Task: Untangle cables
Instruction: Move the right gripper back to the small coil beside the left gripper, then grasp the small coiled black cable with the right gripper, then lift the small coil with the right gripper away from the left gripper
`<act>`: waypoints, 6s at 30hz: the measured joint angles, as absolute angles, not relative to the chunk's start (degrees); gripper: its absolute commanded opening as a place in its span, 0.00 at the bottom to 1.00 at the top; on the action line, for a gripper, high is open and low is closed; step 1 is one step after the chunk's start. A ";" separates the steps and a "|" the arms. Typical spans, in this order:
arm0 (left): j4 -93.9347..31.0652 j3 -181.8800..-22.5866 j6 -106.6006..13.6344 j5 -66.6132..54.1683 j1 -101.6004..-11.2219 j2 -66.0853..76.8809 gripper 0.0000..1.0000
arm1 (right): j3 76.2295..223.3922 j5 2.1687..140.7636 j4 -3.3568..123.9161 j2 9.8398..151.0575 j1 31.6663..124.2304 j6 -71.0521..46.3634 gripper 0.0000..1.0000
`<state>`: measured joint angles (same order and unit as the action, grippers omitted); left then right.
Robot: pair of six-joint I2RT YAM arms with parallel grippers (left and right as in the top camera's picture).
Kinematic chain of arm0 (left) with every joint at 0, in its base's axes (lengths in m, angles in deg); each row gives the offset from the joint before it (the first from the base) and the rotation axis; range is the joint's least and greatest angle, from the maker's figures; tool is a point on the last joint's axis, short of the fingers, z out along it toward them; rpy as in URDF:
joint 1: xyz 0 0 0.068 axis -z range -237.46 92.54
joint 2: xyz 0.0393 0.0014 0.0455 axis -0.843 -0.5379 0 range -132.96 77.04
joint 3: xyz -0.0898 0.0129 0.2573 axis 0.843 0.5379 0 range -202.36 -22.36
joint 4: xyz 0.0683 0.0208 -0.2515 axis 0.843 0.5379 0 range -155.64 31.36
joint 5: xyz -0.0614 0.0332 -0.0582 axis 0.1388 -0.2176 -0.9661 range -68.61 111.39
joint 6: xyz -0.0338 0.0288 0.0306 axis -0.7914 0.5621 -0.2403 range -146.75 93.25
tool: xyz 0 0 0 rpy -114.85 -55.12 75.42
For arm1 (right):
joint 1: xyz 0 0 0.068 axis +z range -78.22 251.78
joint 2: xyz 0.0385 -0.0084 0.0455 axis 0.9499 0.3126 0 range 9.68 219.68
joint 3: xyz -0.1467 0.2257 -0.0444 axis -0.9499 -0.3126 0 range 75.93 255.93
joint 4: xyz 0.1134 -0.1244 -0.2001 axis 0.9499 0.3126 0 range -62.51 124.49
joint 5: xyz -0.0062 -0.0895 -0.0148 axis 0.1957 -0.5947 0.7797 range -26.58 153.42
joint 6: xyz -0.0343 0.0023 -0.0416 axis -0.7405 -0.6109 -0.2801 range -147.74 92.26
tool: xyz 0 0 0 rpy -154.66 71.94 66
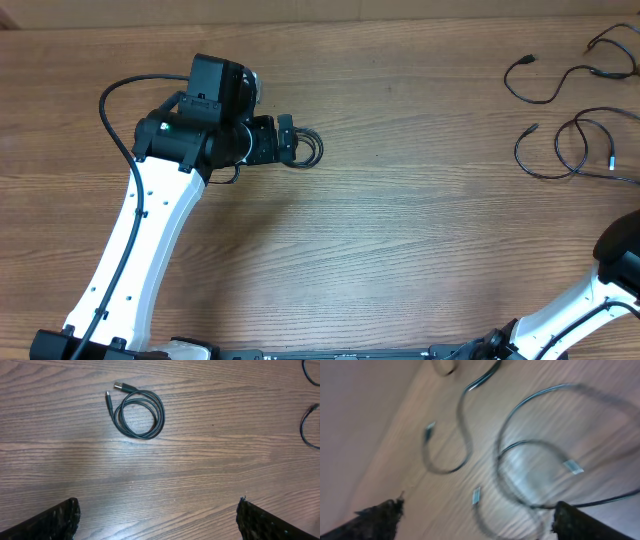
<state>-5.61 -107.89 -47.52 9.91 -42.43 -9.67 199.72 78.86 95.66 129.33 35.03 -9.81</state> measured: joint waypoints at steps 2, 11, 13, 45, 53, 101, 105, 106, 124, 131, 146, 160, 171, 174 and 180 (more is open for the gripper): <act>-5.59 -107.89 -47.52 9.91 -42.43 -9.67 1.00 | 199.72 84.02 96.79 129.33 35.25 -9.77 1.00; -5.61 -107.89 -47.52 9.91 -42.43 -9.67 1.00 | 199.72 93.31 104.29 129.33 43.25 -9.81 1.00; -5.61 -107.89 -47.52 9.91 -42.43 -9.67 0.99 | 199.72 93.16 104.97 129.33 46.22 -9.79 1.00; -5.74 -107.89 -47.89 8.77 -42.43 -9.67 1.00 | 182.10 80.57 85.32 129.70 92.10 -6.20 1.00; -5.61 -107.92 -52.35 14.06 -43.31 -10.55 1.00 | 172.01 80.50 74.26 129.92 94.42 -0.45 0.75; 1.67 -107.92 -56.79 16.05 -52.23 -23.64 1.00 | 165.91 76.72 55.02 136.76 104.08 8.46 0.26; 1.65 -107.89 -56.81 16.05 -52.20 -23.64 1.00 | 165.91 76.70 54.04 136.81 104.08 8.40 0.25; 1.65 -107.89 -56.79 16.05 -52.20 -23.64 1.00 | 165.91 76.68 54.02 136.81 104.08 8.40 0.24; 1.65 -107.92 -56.79 16.05 -52.20 -23.64 1.00 | 165.91 76.46 54.00 136.83 104.08 8.20 0.18; 1.65 -107.89 -56.79 16.05 -52.23 -23.64 1.00 | 165.91 75.52 53.97 136.83 104.08 8.20 0.18; 1.62 -107.89 -56.79 16.05 -52.20 -23.64 1.00 | 165.91 74.93 52.58 137.70 104.56 8.20 0.04; 1.62 -107.89 -56.79 16.05 -52.23 -23.64 1.00 | 165.69 77.55 60.75 132.70 103.82 6.50 0.04; 1.62 -107.92 -56.81 16.05 -52.20 -23.64 1.00 | 165.67 83.54 69.10 109.27 103.68 1.49 0.04; 1.62 -107.89 -56.81 16.05 -52.20 -23.64 0.99 | 165.67 85.07 70.34 106.14 103.68 1.16 0.04; 1.65 -107.92 -56.79 16.05 -52.20 -23.64 1.00 | 165.67 86.91 72.68 101.40 103.68 0.97 0.04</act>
<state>1.65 -107.92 -56.79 16.05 -52.20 -23.64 165.67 86.91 72.68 101.40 103.68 0.97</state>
